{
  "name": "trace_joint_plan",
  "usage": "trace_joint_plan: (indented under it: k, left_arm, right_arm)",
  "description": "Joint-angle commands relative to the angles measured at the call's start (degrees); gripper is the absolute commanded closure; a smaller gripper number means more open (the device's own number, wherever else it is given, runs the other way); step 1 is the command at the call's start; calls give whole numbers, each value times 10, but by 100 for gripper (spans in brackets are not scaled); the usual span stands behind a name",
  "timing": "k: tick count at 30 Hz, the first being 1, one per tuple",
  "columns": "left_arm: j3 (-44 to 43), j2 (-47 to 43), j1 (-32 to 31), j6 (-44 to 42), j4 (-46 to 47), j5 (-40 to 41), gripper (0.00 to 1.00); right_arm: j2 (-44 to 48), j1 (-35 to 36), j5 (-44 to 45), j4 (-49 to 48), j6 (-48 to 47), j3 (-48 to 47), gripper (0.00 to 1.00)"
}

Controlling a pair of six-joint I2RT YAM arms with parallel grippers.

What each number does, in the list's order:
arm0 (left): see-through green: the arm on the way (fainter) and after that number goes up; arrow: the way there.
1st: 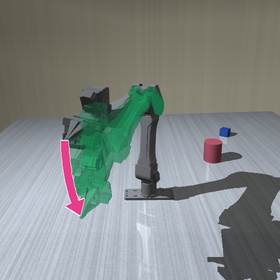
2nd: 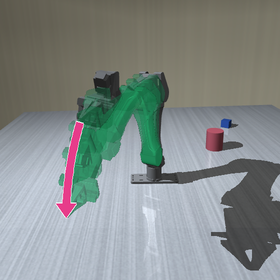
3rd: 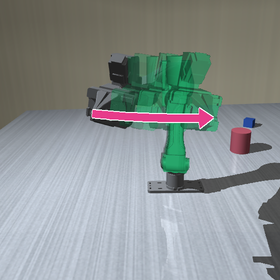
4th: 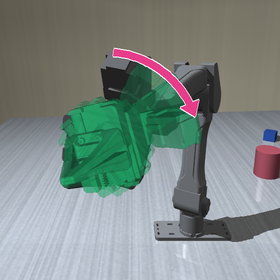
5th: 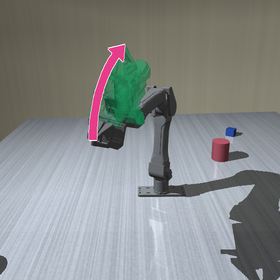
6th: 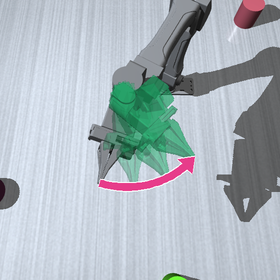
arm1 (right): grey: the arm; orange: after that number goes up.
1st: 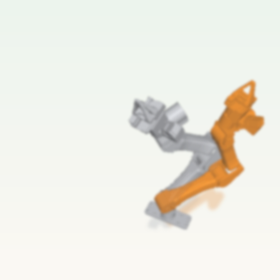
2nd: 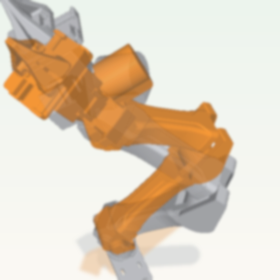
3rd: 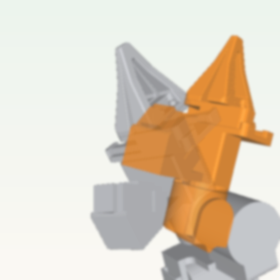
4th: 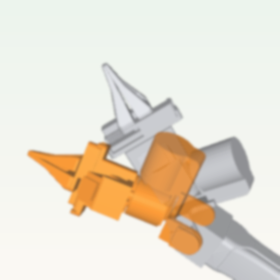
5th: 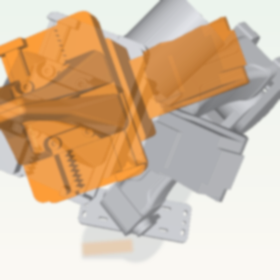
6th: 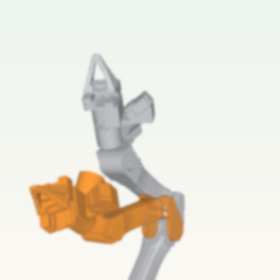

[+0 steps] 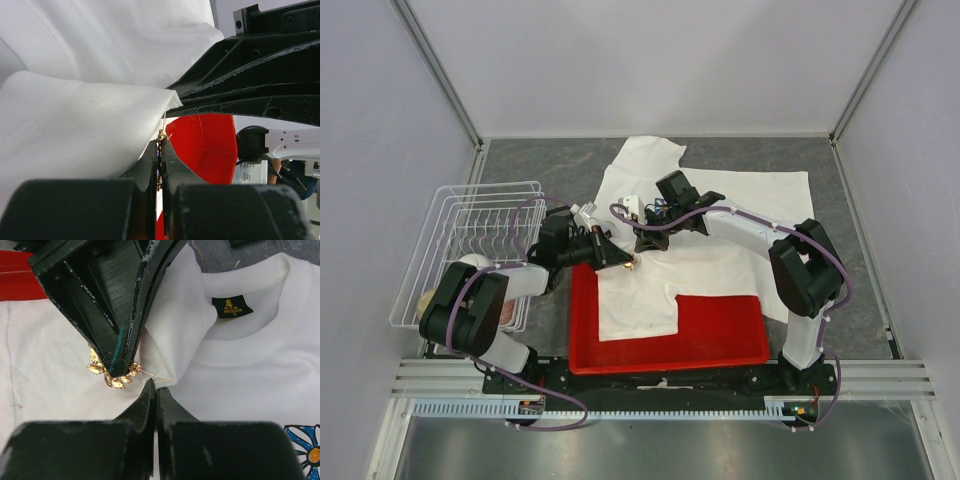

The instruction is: Pin the brooch onto the clothing

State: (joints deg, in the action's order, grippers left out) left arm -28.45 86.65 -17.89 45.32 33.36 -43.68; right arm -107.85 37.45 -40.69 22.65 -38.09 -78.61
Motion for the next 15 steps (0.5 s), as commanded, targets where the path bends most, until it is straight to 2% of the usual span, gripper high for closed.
trace_joint_plan:
  k: [1,15]
  left_arm:
    - [-25,6,0,-23,48,23,98]
    - [-39,26,-7,-20,80,24,98]
  right_arm:
    - [21,20,-61,48,-38,6,100]
    - [14,28,-68,85,-85,1,100]
